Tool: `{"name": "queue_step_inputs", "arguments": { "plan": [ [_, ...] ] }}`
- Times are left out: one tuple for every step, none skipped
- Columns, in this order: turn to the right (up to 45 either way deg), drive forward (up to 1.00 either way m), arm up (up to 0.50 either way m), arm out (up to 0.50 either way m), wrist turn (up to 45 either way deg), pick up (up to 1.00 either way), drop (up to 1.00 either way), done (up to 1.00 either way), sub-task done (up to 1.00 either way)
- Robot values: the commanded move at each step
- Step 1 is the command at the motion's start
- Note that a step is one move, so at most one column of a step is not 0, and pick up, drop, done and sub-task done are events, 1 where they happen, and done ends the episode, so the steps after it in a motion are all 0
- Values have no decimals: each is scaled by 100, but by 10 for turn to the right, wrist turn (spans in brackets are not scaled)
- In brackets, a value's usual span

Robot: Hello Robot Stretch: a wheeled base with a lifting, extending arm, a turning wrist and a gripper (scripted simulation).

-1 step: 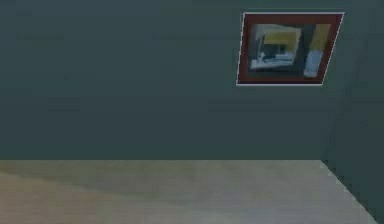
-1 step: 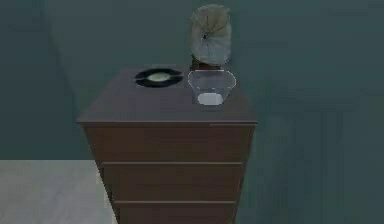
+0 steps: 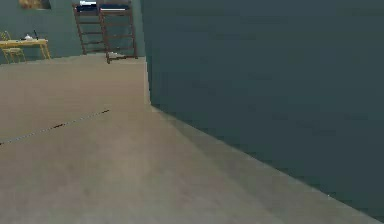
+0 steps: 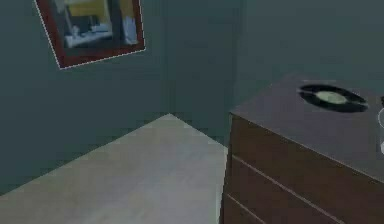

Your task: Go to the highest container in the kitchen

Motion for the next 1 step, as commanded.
{"name": "queue_step_inputs", "arguments": {
  "plan": [
    [-150, 0, 0, 0, 0, 0, 0, 0, 0]
  ]
}}
